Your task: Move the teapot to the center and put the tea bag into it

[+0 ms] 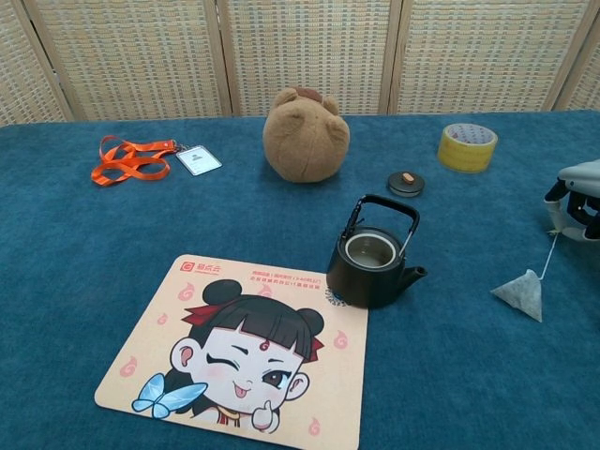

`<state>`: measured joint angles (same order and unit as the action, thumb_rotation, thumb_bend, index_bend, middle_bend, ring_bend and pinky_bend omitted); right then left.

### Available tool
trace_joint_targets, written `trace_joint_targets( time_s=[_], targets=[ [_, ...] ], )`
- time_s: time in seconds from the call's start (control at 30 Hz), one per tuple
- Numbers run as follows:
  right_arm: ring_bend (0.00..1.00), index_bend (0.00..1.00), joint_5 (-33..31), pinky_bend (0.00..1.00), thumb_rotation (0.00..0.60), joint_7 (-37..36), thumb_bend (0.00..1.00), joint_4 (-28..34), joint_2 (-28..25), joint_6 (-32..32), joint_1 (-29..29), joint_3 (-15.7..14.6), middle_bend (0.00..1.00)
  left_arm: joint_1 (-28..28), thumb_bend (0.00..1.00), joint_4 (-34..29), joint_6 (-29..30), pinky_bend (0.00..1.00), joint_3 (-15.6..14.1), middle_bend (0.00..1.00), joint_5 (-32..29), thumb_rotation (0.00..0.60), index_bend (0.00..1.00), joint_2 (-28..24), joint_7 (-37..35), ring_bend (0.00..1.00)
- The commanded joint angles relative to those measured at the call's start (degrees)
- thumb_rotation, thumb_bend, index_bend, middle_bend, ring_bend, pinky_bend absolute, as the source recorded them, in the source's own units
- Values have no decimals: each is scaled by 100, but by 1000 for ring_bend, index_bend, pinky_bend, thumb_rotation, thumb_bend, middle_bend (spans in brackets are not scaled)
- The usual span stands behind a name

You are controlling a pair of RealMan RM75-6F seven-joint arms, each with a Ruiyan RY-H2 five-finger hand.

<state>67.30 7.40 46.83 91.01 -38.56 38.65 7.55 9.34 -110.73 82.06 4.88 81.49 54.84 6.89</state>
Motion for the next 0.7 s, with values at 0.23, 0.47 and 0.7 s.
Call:
trace_joint_targets(
  time_s=[0.23,0.47,0.7],
  targets=[
    [942,644,29,1000,600,-105,670,72,-64,-87,-54,34,887,-11,348,-6,27,0,9,0,0,600,0,-8,-10,0],
    [942,648,155,1000,600,-279,675,751,-494,-522,-197,126,887,1,348,-22,2,0,-10,0,37,600,0,10,18,0],
    [942,652,260,1000,600,-313,677,1363,-857,-849,-298,173,888,9,347,-44,-21,0,-31,0,67,600,0,16,42,0]
  ],
)
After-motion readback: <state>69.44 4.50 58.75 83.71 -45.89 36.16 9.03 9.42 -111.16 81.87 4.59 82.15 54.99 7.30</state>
